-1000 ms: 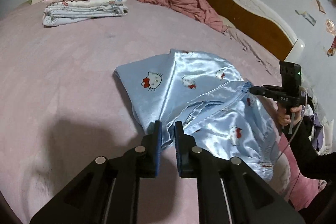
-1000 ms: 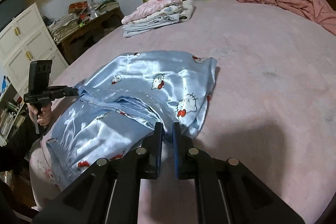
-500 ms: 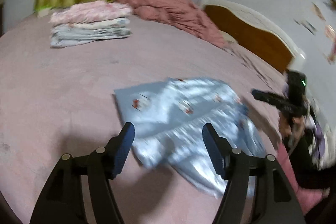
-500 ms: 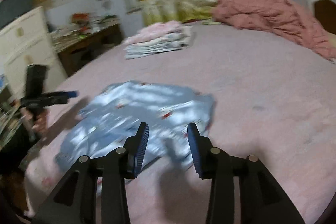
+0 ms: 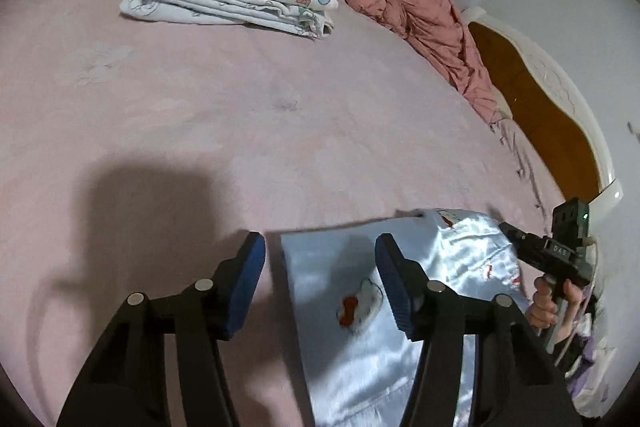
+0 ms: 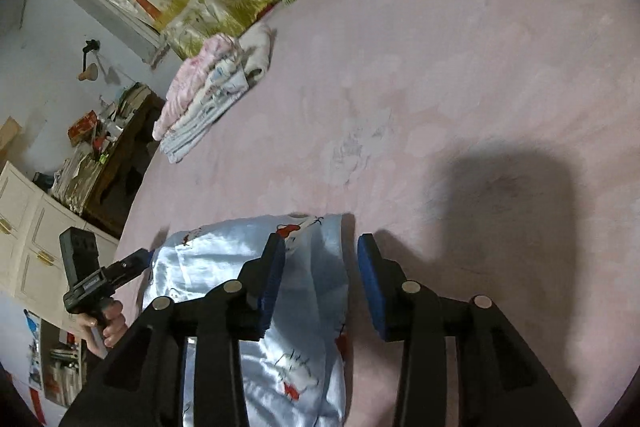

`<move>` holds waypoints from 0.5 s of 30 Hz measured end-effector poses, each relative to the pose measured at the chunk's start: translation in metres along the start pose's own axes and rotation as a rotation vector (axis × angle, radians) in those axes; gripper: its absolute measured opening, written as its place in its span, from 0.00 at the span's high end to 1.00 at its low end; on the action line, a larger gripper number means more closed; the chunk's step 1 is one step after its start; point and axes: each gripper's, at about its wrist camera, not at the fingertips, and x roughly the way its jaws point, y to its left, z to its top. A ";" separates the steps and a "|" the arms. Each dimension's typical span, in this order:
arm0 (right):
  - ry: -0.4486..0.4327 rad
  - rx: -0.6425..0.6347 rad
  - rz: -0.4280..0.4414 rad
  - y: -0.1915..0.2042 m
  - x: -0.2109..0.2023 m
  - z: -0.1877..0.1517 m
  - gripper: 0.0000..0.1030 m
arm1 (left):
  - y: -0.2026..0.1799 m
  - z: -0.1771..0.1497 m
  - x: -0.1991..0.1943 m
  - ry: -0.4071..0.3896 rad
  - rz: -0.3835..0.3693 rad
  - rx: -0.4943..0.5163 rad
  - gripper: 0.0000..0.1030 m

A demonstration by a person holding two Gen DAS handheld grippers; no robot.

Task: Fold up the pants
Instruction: 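Grasp the folded edge of the pants with both grippers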

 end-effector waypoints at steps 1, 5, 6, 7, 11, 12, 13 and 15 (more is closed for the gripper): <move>-0.002 0.004 0.001 -0.001 0.004 0.000 0.67 | -0.003 -0.001 0.004 -0.002 0.007 0.018 0.54; -0.019 -0.013 0.006 0.005 0.014 -0.001 0.97 | -0.009 -0.006 0.008 -0.003 0.002 0.049 0.97; -0.039 -0.024 -0.005 0.007 0.013 -0.002 0.97 | -0.011 -0.007 0.005 -0.023 0.002 0.066 0.98; -0.055 -0.036 -0.012 0.010 0.012 -0.002 0.98 | -0.014 -0.008 0.000 -0.044 0.009 0.087 0.98; -0.139 -0.046 -0.016 0.013 -0.002 0.003 0.98 | -0.020 -0.003 -0.019 -0.136 -0.008 0.106 0.98; -0.155 -0.051 -0.017 0.014 -0.004 0.005 0.98 | -0.021 0.001 -0.019 -0.146 -0.006 0.109 0.98; -0.171 -0.059 -0.019 0.016 -0.006 0.006 0.98 | -0.024 0.004 -0.020 -0.159 0.006 0.119 0.98; -0.206 -0.080 -0.023 0.021 -0.009 0.008 0.98 | -0.030 0.011 -0.020 -0.187 0.043 0.144 0.98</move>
